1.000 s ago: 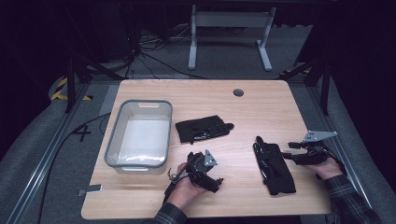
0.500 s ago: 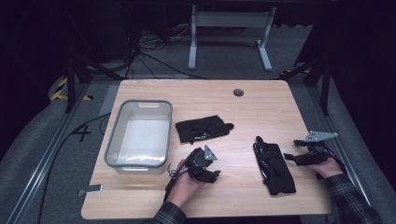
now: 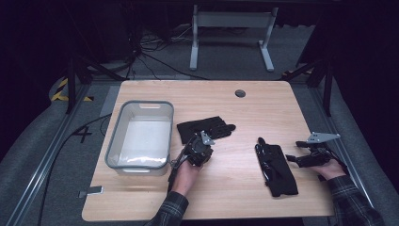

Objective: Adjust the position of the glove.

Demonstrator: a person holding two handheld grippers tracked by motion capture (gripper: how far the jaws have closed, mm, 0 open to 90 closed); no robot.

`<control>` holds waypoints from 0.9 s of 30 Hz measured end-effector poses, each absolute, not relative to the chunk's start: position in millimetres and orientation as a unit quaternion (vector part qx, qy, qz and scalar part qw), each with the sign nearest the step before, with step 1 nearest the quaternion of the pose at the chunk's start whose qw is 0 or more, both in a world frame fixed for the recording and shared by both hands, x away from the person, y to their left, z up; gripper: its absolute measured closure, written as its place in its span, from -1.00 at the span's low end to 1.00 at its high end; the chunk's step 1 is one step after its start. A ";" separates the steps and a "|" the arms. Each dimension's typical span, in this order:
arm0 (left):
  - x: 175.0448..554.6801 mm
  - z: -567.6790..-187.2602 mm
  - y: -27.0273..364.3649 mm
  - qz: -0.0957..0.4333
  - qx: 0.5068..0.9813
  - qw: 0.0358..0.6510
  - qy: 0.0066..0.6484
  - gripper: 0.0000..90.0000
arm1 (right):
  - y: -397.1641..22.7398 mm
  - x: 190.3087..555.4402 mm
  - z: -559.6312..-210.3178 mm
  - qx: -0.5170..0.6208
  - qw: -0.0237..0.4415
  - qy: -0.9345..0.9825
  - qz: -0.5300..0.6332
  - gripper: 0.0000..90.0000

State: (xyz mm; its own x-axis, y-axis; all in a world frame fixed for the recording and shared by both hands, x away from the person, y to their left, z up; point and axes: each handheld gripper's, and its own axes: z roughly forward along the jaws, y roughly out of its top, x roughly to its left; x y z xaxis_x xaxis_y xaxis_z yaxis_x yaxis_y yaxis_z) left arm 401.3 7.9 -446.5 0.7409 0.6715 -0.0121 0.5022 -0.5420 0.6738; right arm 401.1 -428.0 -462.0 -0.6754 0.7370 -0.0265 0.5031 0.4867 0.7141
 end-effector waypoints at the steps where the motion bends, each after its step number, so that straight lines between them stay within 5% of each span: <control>1: 402.8 -446.3 7.7 0.128 0.867 0.341 0.341 1.00 | -428.0 401.1 -462.0 0.367 0.167 0.846 0.350 -0.58; 27: 455.7 -455.1 -2.3 0.152 0.855 0.318 0.379 1.00 | -428.0 401.1 -462.1 0.367 0.167 0.846 0.350 -0.58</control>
